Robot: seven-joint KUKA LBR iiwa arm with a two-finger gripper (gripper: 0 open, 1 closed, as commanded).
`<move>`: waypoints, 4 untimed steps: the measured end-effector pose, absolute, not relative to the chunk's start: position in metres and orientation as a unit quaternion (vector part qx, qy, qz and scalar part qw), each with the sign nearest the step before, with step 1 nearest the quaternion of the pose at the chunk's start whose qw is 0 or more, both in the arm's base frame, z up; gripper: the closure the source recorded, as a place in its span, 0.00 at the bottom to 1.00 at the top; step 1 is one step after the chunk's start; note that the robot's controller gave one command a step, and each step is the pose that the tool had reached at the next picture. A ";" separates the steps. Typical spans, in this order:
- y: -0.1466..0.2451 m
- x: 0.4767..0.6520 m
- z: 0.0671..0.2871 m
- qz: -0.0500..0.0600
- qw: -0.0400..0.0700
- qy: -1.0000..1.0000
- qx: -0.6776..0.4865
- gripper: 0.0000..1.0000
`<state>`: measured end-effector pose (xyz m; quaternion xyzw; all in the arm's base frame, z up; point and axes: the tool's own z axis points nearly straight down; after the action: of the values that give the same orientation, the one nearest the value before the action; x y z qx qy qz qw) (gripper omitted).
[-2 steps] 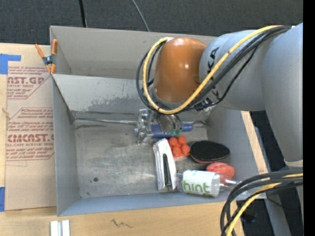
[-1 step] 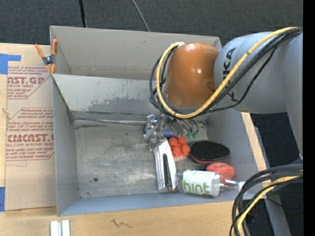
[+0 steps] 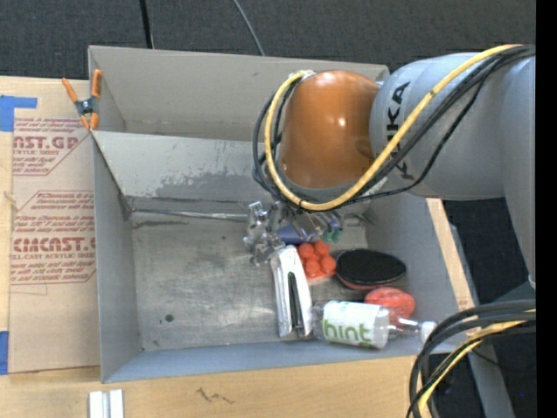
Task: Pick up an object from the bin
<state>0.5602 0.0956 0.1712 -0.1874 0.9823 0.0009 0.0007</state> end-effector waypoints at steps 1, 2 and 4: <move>0.070 0.570 0.175 0.000 0.002 0.939 -0.345 1.00; 0.073 0.516 0.160 0.001 -0.001 0.968 -0.250 0.00; 0.042 0.500 0.158 0.001 0.001 0.961 -0.275 0.00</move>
Offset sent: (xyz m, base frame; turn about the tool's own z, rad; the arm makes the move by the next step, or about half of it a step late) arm -0.0424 -0.0244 -0.0100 -0.1271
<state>0.5002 0.0424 0.1584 -0.2749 0.9615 0.0009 0.0013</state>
